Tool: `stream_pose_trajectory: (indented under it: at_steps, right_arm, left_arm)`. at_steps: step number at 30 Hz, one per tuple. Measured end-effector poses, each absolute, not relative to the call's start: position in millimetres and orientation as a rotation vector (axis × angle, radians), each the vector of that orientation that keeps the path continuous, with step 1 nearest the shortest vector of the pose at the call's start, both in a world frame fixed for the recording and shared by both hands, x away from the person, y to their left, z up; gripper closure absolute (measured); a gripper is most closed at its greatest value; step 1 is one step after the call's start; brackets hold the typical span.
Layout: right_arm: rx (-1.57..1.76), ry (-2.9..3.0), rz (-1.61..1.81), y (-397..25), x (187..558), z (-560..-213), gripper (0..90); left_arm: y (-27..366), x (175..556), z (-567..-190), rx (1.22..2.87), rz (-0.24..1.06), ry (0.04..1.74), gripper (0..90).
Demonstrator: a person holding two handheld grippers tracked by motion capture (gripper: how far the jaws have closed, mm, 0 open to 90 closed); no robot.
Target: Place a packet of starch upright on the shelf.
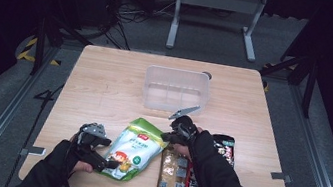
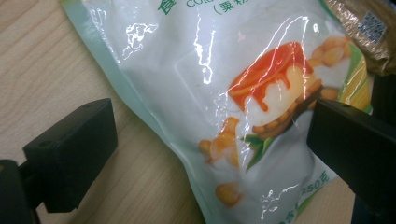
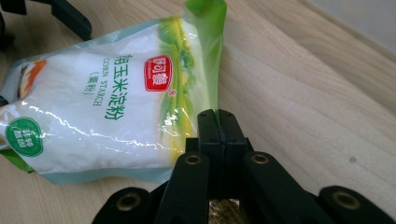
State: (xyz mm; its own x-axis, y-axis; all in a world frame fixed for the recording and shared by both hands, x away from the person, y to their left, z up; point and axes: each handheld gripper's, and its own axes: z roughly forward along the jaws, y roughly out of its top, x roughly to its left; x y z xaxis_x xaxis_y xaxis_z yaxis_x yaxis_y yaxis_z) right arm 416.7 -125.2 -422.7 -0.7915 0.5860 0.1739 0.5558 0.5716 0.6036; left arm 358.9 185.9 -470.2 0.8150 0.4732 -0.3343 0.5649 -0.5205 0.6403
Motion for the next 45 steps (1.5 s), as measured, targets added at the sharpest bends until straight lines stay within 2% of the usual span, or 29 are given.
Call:
stream_pose_trajectory:
  at_steps: [11, 15, 17, 25, 33, 35, 37, 43, 45]
  right_arm:
    - [0.838, 2.642, 1.142, -116.9, 411.6, -384.2, 90.0]
    - [0.764, 2.601, 1.189, -111.6, 408.8, -370.6, 90.0]
    - [0.737, 2.599, 1.203, -109.3, 408.0, -365.3, 90.0]
    - [0.687, 2.579, 1.19, -105.0, 407.6, -359.2, 90.0]
    - [0.681, 2.567, 1.203, -106.3, 408.3, -358.2, 90.0]
    - [0.679, 2.56, 1.214, -108.4, 408.4, -358.4, 90.0]
    - [0.68, 2.556, 1.212, -110.1, 408.4, -358.2, 90.0]
    - [0.691, 2.549, 1.212, -113.0, 407.7, -360.7, 90.0]
    - [0.688, 2.538, 1.213, -111.5, 405.5, -360.3, 90.0]
  left_arm:
    - [184.5, 380.4, -460.0, 2.113, -0.149, 0.804, 3.7]
    - [184.1, 388.5, -458.9, 2.087, -0.181, 0.8, 1.3]
    - [181.9, 390.7, -457.2, 2.065, -0.205, 0.77, 3.3]
    - [170.1, 397.9, -455.1, 2.076, -0.251, 0.716, 2.4]
    - [150.8, 410.7, -458.4, 2.087, -0.355, 0.691, 3.0]
    - [142.8, 412.3, -458.3, 2.076, -0.387, 0.68, 8.2]
    - [135.7, 414.0, -457.0, 2.117, -0.367, 0.665, 12.3]
    - [126.0, 415.1, -453.7, 2.163, -0.344, 0.612, 37.8]
    - [126.0, 415.4, -452.2, 2.158, -0.32, 0.601, 43.7]
